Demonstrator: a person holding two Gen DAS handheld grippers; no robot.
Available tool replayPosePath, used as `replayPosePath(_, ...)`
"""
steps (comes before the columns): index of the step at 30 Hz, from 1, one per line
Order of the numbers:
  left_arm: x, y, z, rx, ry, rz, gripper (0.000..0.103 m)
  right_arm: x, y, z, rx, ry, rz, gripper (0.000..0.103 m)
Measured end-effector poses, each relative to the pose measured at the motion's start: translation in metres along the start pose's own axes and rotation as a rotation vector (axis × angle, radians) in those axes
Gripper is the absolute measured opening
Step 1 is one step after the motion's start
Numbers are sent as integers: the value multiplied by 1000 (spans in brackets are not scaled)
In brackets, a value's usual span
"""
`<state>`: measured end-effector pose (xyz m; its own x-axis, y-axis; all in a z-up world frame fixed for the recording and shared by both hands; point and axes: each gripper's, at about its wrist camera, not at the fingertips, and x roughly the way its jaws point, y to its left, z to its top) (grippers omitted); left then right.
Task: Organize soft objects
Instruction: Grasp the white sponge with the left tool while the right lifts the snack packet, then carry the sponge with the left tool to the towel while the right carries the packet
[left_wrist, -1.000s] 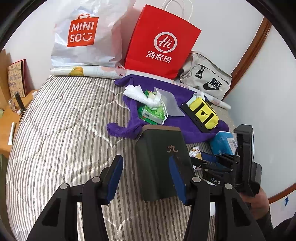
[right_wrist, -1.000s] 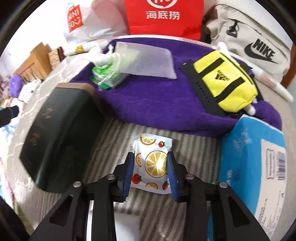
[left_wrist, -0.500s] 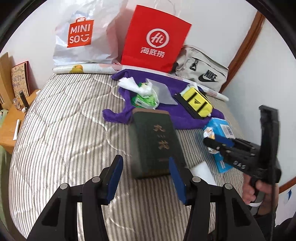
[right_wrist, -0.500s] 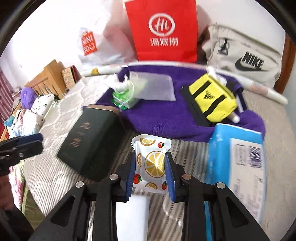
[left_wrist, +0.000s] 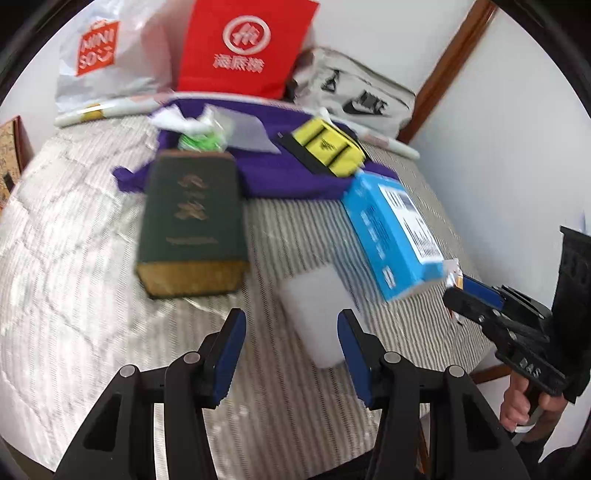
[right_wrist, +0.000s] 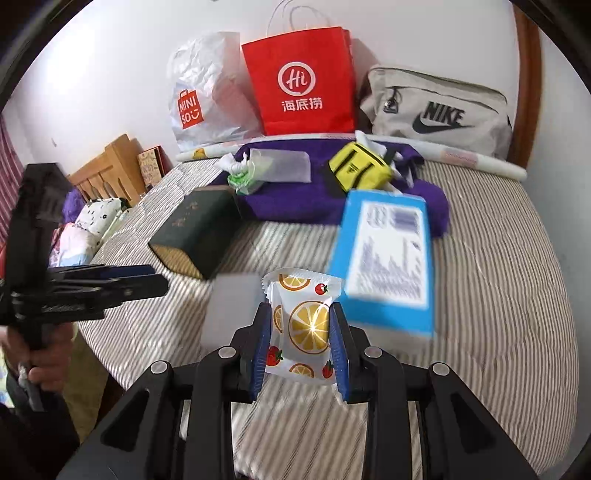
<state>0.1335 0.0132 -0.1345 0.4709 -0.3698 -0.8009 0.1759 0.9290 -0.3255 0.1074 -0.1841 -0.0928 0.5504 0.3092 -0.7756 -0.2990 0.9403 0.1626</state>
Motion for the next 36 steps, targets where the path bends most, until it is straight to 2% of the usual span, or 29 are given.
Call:
replayPosePath(2,11,-9,-4,-16,29,-2,60,-4,-7,-11,7,-2,2,31)
replayPosePath(3,16,-13,-5,-22,41,-1,62,-4,-12,-16,18,1,9,31)
replayPosePath(10,45,-41,1,-7,85,64,63,1,-38,-41,74,22,23,31)
replayPosePath(12,53,-48,3,4,98,89,66,4,-45,-46,82,28,15,31)
replayPosePath(16,71,-59,5,27,121,187,66,10,-49,-53,66,43,-24,31)
replayPosePath(19,84,-58,4,30,147,247,66,14,-50,-56,60,51,-17,31)
replayPosePath(21,88,-55,2,23,150,227,66,16,-50,-58,57,56,-16,31)
replayPosePath(23,85,-54,0,29,127,216,60,20,-49,-60,52,62,-17,31)
replayPosePath(25,81,-53,-2,37,120,202,58,23,-49,-62,49,71,-22,31)
replayPosePath(36,42,-28,-26,35,84,217,58,39,-47,-67,66,101,-31,31)
